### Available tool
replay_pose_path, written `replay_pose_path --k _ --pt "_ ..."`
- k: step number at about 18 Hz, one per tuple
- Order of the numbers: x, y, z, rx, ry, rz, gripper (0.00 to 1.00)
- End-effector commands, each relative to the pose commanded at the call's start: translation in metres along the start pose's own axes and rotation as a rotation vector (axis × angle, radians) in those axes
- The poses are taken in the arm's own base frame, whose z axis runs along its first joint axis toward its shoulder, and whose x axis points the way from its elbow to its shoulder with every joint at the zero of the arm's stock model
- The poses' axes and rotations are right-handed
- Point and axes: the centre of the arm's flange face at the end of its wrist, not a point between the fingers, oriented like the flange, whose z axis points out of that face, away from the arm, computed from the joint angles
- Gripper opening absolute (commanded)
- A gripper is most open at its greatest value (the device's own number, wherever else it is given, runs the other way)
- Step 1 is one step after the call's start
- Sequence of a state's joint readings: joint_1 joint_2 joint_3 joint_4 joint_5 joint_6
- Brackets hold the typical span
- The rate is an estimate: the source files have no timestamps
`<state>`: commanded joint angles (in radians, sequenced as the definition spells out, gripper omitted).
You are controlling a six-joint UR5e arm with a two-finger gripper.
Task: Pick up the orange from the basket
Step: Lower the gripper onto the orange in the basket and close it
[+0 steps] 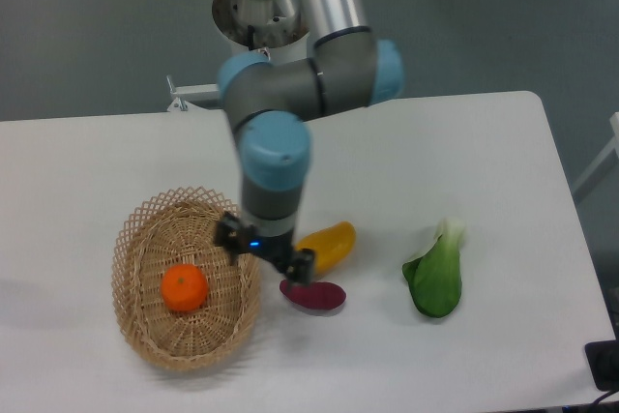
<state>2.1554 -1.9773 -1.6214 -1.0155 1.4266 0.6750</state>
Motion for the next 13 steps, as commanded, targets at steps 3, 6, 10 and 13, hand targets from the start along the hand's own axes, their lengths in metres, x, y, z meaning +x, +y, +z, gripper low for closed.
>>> replay_pose_path --k 3,6,10,13 --pt "0.027 -0.003 0.023 -0.033 0.027 0.034 1.0" --pt "0.037 -0.007 0.042 -0.038 0.025 0.036 1.0" --pt "0.044 -0.012 0.059 -0.049 0.034 0.035 1.0" --pt "0.05 -0.014 0.065 -0.056 0.04 0.039 1.0"
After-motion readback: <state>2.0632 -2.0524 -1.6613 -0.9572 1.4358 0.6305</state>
